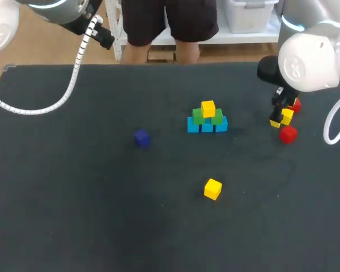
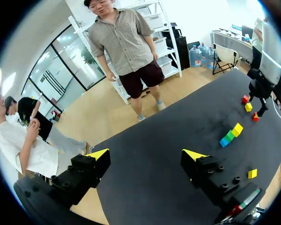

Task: Place the blue cubes, place green cubes on the blue cubes, place the yellow cubes on the green cubes, then place the red cubes on the yellow cubes, and place purple cube on the red cubes.

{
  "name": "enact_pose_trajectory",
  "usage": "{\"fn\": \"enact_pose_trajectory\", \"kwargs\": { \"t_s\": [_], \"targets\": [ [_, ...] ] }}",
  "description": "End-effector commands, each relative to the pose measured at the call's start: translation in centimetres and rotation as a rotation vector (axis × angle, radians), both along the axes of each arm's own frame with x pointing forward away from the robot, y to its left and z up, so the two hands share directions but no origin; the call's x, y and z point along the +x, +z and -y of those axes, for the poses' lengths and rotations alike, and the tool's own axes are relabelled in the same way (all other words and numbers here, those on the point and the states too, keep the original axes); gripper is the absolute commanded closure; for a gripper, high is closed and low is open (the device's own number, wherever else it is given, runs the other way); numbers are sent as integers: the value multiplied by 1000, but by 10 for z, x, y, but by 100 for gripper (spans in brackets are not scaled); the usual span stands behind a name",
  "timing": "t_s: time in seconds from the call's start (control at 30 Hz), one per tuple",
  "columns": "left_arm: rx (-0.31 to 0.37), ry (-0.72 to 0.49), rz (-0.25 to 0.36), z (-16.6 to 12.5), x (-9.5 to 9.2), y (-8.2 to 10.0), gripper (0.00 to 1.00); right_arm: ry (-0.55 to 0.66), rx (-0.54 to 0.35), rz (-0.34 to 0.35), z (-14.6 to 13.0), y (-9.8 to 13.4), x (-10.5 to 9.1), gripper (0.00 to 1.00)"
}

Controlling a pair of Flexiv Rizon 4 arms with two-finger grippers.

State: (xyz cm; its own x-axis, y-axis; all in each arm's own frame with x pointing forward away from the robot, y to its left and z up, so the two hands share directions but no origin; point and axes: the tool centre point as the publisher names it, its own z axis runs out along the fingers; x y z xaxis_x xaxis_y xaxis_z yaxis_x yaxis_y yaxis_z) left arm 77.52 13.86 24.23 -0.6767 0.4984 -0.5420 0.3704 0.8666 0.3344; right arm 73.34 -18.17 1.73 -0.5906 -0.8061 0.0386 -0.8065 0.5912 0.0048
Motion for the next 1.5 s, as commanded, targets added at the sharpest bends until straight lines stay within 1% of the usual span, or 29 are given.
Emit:
{"fn": "enact_pose_trajectory", "kwargs": {
  "t_s": [0.03, 0.1, 0.23, 0.3, 0.37, 0.4, 0.53, 0.57, 0.7, 0.87, 1.03, 1.17, 1.27, 1.4, 1.5],
  "targets": [
    [0, -1, 0, -1, 0, 0, 0, -4, 7, -31, 0, -12, 13, 0],
    [0, -1, 0, -1, 0, 0, 0, -7, 10, -38, 1, -15, 14, 1],
    [0, -1, 0, -1, 0, 0, 0, -19, 13, -41, 5, -17, 15, 25],
    [0, -1, 0, -1, 0, 0, 0, -22, 14, -40, 5, -17, 15, 31],
    [0, -1, 0, -1, 0, 0, 0, -24, 14, -40, 5, -17, 14, 39],
    [0, -1, 0, -1, 0, 0, 0, -25, 13, -40, 5, -17, 13, 53],
    [0, -1, 0, -1, 0, 0, 0, -27, 7, -38, 4, -17, 10, 69],
    [0, -1, 0, -1, 0, 0, 0, -28, 3, -38, 4, -17, 9, 77],
    [0, -1, 0, -1, 0, 0, 0, -29, -1, -36, 4, -16, 6, 99],
    [0, -1, 0, -1, 0, 0, 0, 1, -12, -16, 0, -9, 2, 100],
    [0, -1, 0, -1, 0, 0, 0, 105, -36, 10, -11, 10, 3, 100],
    [0, -1, 0, -1, 0, 0, 0, 179, -34, 18, -21, 24, 4, 100],
    [0, -1, 0, -1, 0, 0, 0, 234, -3, 26, -34, 36, 4, 100],
    [0, -1, 0, -1, 0, 0, 0, 316, 38, 31, -53, 44, 1, 100],
    [0, -1, 0, -1, 0, 0, 0, 376, 48, 36, -67, 50, -2, 100]
  ]
}}
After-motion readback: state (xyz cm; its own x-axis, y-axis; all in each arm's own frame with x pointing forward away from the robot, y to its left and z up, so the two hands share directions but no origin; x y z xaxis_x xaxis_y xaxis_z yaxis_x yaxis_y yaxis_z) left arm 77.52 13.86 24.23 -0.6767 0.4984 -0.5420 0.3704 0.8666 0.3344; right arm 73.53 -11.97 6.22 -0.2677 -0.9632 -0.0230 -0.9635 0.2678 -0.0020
